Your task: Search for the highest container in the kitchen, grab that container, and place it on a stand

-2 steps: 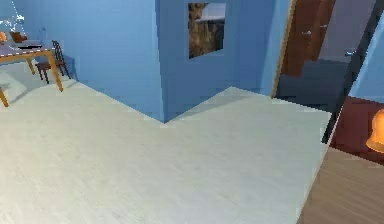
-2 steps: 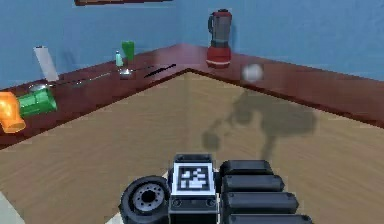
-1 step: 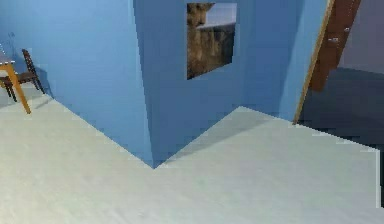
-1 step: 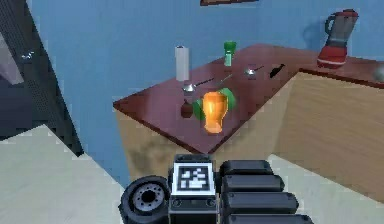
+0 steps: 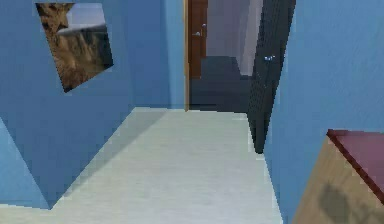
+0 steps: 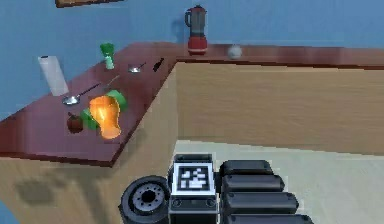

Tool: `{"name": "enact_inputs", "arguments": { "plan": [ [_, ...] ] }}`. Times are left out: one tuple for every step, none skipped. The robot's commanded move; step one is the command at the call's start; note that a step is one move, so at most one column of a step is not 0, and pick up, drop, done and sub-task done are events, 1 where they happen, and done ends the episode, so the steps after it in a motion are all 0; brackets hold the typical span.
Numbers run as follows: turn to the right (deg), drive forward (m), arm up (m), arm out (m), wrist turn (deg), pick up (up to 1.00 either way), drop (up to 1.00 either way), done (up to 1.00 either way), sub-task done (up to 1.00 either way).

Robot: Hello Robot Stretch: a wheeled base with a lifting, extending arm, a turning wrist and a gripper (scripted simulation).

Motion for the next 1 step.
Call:
{"name": "enact_inputs", "arguments": {
  "plan": [
    [0.0, 1.00, 0.00, 0.00, 0.0, 0.00, 0.00, 0.00, 0.00]
  ]
}}
